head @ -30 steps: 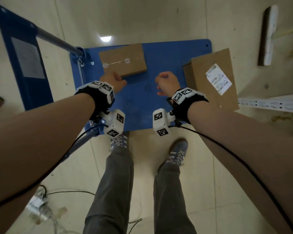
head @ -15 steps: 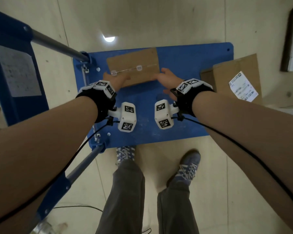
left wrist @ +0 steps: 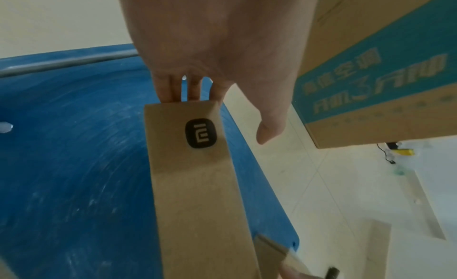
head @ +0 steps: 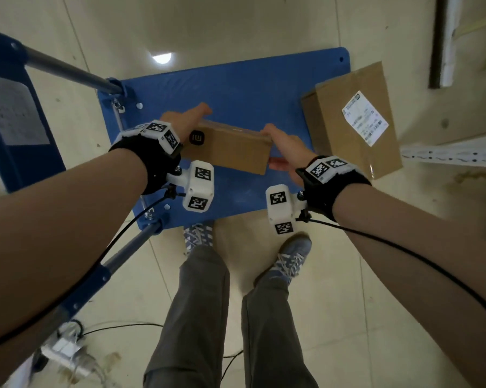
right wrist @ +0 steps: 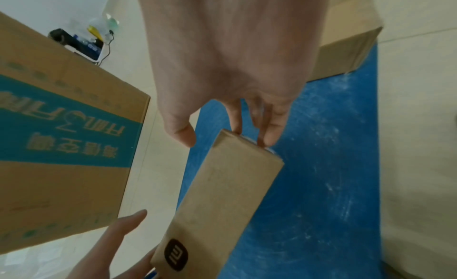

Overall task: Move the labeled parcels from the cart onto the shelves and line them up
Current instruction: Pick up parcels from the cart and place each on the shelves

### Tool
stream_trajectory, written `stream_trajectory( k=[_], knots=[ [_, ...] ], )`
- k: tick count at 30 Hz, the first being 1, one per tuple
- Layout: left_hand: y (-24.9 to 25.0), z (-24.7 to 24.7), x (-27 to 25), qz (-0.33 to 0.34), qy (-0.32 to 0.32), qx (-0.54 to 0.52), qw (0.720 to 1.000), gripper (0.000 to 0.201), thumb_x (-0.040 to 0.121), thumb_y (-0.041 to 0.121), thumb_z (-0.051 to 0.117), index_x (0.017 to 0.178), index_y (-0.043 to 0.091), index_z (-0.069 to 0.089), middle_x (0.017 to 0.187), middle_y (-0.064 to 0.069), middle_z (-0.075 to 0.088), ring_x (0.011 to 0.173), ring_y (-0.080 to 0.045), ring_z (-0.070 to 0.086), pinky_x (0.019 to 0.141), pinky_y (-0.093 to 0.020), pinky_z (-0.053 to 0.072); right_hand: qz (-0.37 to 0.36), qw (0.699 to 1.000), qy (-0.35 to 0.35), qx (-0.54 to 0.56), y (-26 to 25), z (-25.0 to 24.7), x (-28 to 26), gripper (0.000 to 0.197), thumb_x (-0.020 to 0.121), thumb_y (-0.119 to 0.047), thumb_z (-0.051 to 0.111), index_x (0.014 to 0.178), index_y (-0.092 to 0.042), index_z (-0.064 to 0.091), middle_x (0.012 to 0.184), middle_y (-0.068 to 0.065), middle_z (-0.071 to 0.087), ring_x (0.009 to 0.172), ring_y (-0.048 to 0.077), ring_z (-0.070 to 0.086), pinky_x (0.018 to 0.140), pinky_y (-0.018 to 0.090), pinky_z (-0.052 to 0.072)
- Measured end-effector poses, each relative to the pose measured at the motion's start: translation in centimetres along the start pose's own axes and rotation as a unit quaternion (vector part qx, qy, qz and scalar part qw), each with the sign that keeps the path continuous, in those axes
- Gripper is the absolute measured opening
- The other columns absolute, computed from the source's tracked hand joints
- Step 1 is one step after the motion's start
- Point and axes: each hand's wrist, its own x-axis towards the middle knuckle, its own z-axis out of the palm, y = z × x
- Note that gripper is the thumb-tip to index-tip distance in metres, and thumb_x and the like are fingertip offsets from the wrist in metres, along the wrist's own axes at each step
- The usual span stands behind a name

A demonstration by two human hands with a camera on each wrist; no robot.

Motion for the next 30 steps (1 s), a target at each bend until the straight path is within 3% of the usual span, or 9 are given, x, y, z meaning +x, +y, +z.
stream_trajectory(
  k=[3, 5, 7, 10, 14, 18, 20, 24, 30],
  knots=[
    [0.5, 2.1, -2.7, 0.029, -0.012, 0.016, 0.999, 0.059, 0.078, 0.058, 0.068, 0.112, 0.011, 0.055, 0.114, -0.008, 0.053, 0.101, -0.025, 0.055, 0.098, -0.04, 0.05, -0.004, 1.0, 0.005, 0.004, 2.4, -2.8, -2.2, 0.044, 0.087, -0.049, 0.059, 0.104, -0.008, 0.055, 0.095, 0.002, 0.049, 0.084, 0.021, 0.05, 0.073, 0.036, 0.037],
    [0.6, 3.6, -4.5, 0.043, -0.028, 0.026, 0.998, 0.058, 0.077, 0.057, 0.069, 0.11, 0.01, 0.058, 0.118, -0.008, 0.057, 0.103, -0.024, 0.055, 0.094, -0.04, 0.049, 0.001, 0.999, 0.018, 0.038, 4.0, -4.8, -3.5, 0.055, 0.087, -0.051, 0.062, 0.123, -0.012, 0.051, 0.106, -0.003, 0.056, 0.097, 0.022, 0.057, 0.084, 0.038, 0.046],
    [0.9, 5.3, -6.4, 0.06, -0.058, 0.033, 0.996, 0.061, 0.076, 0.058, 0.07, 0.118, 0.014, 0.063, 0.127, -0.006, 0.059, 0.109, -0.024, 0.056, 0.092, -0.04, 0.05, 0.013, 0.995, 0.034, 0.092, 5.4, -6.7, -4.7, 0.046, 0.084, -0.049, 0.067, 0.121, -0.026, 0.05, 0.121, -0.003, 0.056, 0.112, 0.025, 0.058, 0.092, 0.047, 0.053],
    [1.3, 7.2, -9.0, 0.111, -0.1, 0.056, 0.987, 0.064, 0.076, 0.06, 0.068, 0.129, 0.027, 0.059, 0.138, 0.001, 0.051, 0.119, -0.022, 0.05, 0.089, -0.037, 0.047, 0.025, 0.988, 0.046, 0.145, 7.2, -9.1, -6.2, 0.063, 0.074, -0.05, 0.071, 0.129, -0.028, 0.05, 0.129, -0.001, 0.054, 0.114, 0.028, 0.06, 0.08, 0.045, 0.061],
    [1.9, 9.6, -11.5, 0.199, -0.178, 0.086, 0.96, 0.081, 0.066, 0.061, 0.079, 0.138, 0.034, 0.052, 0.136, 0.006, 0.055, 0.119, -0.012, 0.055, 0.091, -0.033, 0.047, 0.023, 0.977, 0.042, 0.207, 10.0, -12.5, -8.2, 0.057, 0.093, -0.046, 0.06, 0.142, -0.024, 0.042, 0.128, -0.001, 0.053, 0.113, 0.028, 0.063, 0.089, 0.047, 0.06],
    [2.0, 13.0, -13.8, 0.328, -0.201, 0.137, 0.913, 0.077, 0.073, 0.02, 0.086, 0.14, 0.021, 0.048, 0.127, 0.006, 0.055, 0.1, 0.018, 0.054, 0.08, -0.001, 0.045, 0.006, 0.967, 0.034, 0.251, 13.4, -15.4, -10.5, 0.043, 0.099, -0.05, 0.049, 0.135, -0.026, 0.053, 0.13, 0.001, 0.06, 0.115, 0.024, 0.064, 0.092, 0.047, 0.059],
    [2.0, 14.7, -14.8, 0.342, -0.205, 0.142, 0.906, 0.079, 0.073, 0.013, 0.085, 0.141, 0.022, 0.044, 0.128, 0.003, 0.052, 0.102, 0.008, 0.055, 0.08, -0.008, 0.05, 0.009, 0.963, 0.032, 0.267, 15.3, -16.2, -11.5, 0.046, 0.098, -0.053, 0.048, 0.132, -0.024, 0.059, 0.128, 0.005, 0.064, 0.111, 0.027, 0.067, 0.088, 0.047, 0.06],
    [1.9, 18.2, -17.3, 0.322, -0.206, 0.159, 0.91, 0.076, 0.07, 0.029, 0.087, 0.136, 0.028, 0.049, 0.115, 0.011, 0.056, 0.097, 0.0, 0.061, 0.07, -0.011, 0.052, 0.015, 0.956, 0.022, 0.292, 19.4, -17.3, -13.1, 0.046, 0.097, -0.057, 0.043, 0.122, -0.025, 0.066, 0.122, 0.007, 0.069, 0.103, 0.033, 0.071, 0.086, 0.047, 0.061],
    [1.1, 22.2, -19.6, 0.251, -0.191, 0.2, 0.928, 0.061, 0.075, 0.065, 0.07, 0.122, 0.028, 0.061, 0.115, 0.006, 0.067, 0.103, -0.012, 0.065, 0.086, -0.033, 0.058, -0.037, 0.939, -0.025, 0.342, 25.4, -17.9, -14.4, 0.061, 0.094, -0.073, 0.035, 0.141, -0.037, 0.051, 0.133, -0.003, 0.066, 0.12, 0.023, 0.064, 0.094, 0.045, 0.056]
  ],
)
